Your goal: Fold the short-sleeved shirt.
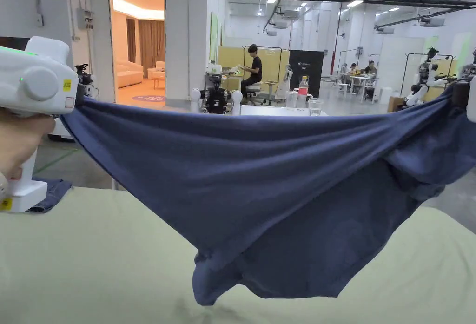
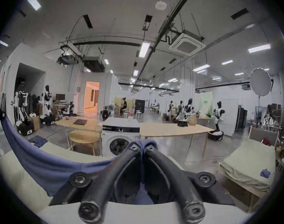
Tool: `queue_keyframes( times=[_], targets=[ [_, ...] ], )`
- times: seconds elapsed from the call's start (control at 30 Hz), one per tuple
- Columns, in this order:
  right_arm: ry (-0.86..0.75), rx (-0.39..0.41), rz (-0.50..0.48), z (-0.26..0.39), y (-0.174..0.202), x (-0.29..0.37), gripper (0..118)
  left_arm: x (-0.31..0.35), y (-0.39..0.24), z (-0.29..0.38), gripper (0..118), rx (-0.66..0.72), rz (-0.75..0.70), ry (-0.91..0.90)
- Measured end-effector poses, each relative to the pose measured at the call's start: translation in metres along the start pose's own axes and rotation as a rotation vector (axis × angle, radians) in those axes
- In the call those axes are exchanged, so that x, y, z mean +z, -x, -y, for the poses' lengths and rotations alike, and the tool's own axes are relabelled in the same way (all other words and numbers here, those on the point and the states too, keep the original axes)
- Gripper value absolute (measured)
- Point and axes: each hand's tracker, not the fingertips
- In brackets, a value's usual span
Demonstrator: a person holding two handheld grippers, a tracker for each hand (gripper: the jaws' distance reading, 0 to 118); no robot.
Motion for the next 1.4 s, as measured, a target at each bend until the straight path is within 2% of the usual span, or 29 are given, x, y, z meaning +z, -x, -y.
queue_keyframes(
  times=[0.13, 0.33, 0.47, 0.63, 0.77, 0.8, 0.87, 0.97, 1.0, 1.17, 1.23, 1.27, 1.3, 1.33, 1.37, 1.4],
  targets=[
    [0.007, 0.004, 0.001, 0.008, -0.003, -0.008, 1, -0.01, -0.002, 0.008, 0, 0.0, 0.004, 0.001],
    [0.082, -0.01, 0.01, 0.064, -0.004, -0.018, 1, -0.036, -0.005, 0.064, 0, 0.046, 0.02, 0.115],
    [0.123, -0.027, 0.0, 0.087, -0.014, -0.006, 1, -0.029, -0.013, 0.091, 0, 0.037, 0.032, 0.142],
    [0.166, 0.007, -0.002, 0.127, -0.023, 0.037, 1, 0.009, -0.024, 0.13, 0, 0.011, 0.099, 0.177],
    [0.233, 0.044, -0.038, 0.181, -0.027, 0.089, 1, 0.055, -0.033, 0.185, 0, 0.033, 0.153, 0.249],
    [0.255, 0.056, -0.047, 0.198, -0.029, 0.104, 1, 0.068, -0.038, 0.201, 0, -0.009, 0.134, 0.25],
    [0.315, 0.026, -0.083, 0.239, -0.029, 0.134, 1, 0.094, -0.047, 0.241, 0, -0.033, 0.129, 0.286],
    [0.408, 0.015, -0.119, 0.307, -0.025, 0.176, 1, 0.125, -0.056, 0.309, 0, 0.016, 0.129, 0.399],
    [0.453, 0.043, -0.083, 0.332, -0.02, 0.187, 1, 0.135, -0.058, 0.333, 0, 0.056, 0.12, 0.439],
    [0.664, 0.08, -0.044, 0.426, -0.007, 0.219, 1, 0.161, -0.068, 0.414, 0, 0.133, 0.102, 0.592],
    [0.702, 0.064, -0.045, 0.44, -0.006, 0.221, 1, 0.16, -0.062, 0.43, 0, 0.135, 0.093, 0.589],
    [0.724, 0.053, -0.05, 0.441, -0.005, 0.22, 3, 0.162, -0.063, 0.43, 4, 0.139, 0.092, 0.585],
    [0.726, 0.048, -0.058, 0.437, -0.003, 0.22, 14, 0.165, -0.068, 0.426, 16, 0.132, 0.082, 0.57],
    [0.716, 0.053, -0.062, 0.43, 0.003, 0.219, 37, 0.168, -0.076, 0.417, 31, 0.098, 0.043, 0.535],
    [0.698, 0.056, -0.075, 0.42, 0.011, 0.218, 77, 0.17, -0.084, 0.409, 58, 0.066, 0.038, 0.493],
    [0.656, 0.041, -0.104, 0.406, 0.023, 0.215, 98, 0.17, -0.092, 0.399, 78, 0.034, 0.064, 0.447]
  ],
)
